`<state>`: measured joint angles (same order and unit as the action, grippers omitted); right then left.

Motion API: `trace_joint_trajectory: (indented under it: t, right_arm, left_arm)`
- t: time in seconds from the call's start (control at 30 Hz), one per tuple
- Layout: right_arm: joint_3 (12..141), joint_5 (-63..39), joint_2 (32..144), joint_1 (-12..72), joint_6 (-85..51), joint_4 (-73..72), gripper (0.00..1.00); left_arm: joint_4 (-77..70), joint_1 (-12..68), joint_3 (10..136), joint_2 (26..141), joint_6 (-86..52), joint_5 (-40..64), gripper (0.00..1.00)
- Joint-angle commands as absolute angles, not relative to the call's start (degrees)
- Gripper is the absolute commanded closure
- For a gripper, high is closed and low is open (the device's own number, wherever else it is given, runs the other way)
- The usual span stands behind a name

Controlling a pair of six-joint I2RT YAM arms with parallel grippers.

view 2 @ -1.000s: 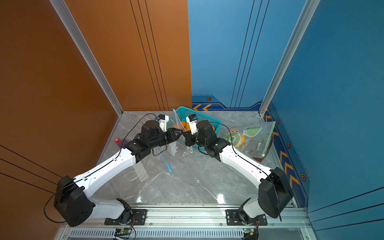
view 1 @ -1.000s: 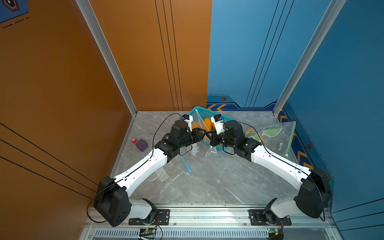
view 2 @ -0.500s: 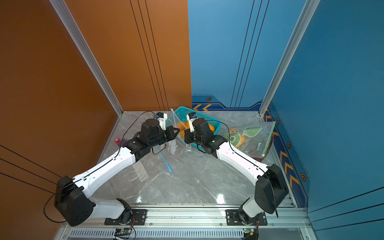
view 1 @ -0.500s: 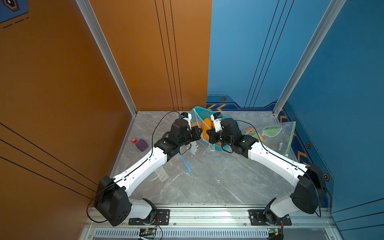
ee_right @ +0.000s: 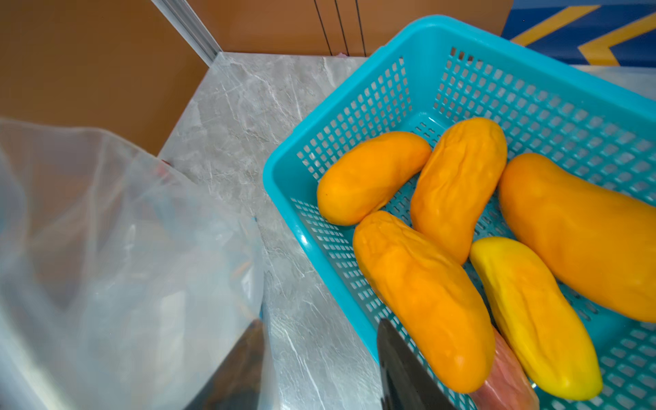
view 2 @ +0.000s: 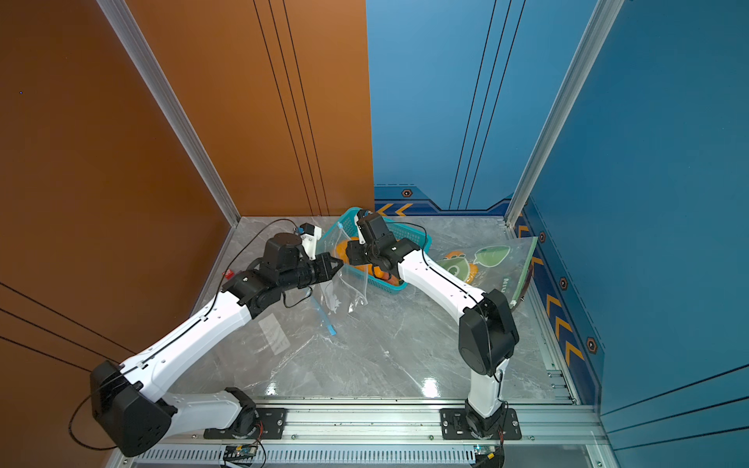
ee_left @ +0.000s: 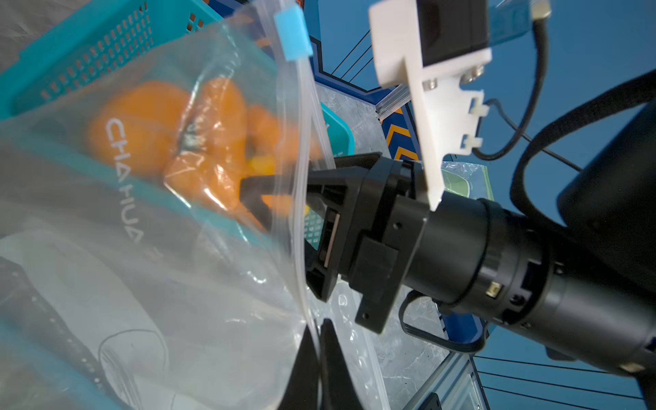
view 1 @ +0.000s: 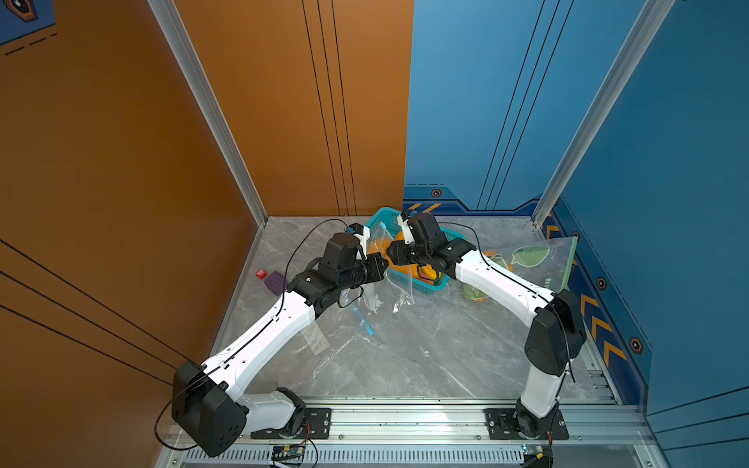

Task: Place the mango in a zip-top bag and seal the zipper
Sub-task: Open the zipper food storage bag.

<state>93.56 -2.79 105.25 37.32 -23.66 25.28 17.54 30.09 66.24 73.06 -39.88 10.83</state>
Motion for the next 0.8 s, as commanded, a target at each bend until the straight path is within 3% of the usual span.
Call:
trace_joint_trajectory:
  t: [0.0,0.13,0.27,0.63,0.7,0.77]
  right_arm:
    - [92.4,4.3,103.3,33.8,-25.1,31.7,0.48]
    - [92.6,1.6,103.6,31.0,-22.0,35.9,0.47]
    - [97.1,-5.9,105.1,34.0,-19.1,38.5,0.46]
    - [104.3,-6.2,101.0,34.0,-21.3,41.3,0.34]
    - [105.5,-6.0,100.6,32.6,-21.8,41.5,0.26]
    - [106.2,-5.6,101.1,31.1,-22.6,42.0,0.24]
  left_arm:
    - [20.4,26.8,65.8,70.8,-37.6,11.1,1.0]
    - [23.1,25.2,67.0,71.0,-34.5,10.3,1.0]
    - [23.1,25.0,67.9,74.0,-33.7,11.8,1.0]
    - [23.0,22.4,69.0,77.5,-31.3,7.8,1.0]
    - [23.0,22.4,69.2,77.8,-31.4,8.3,1.0]
    - [23.0,22.4,69.0,77.7,-31.6,8.4,1.0]
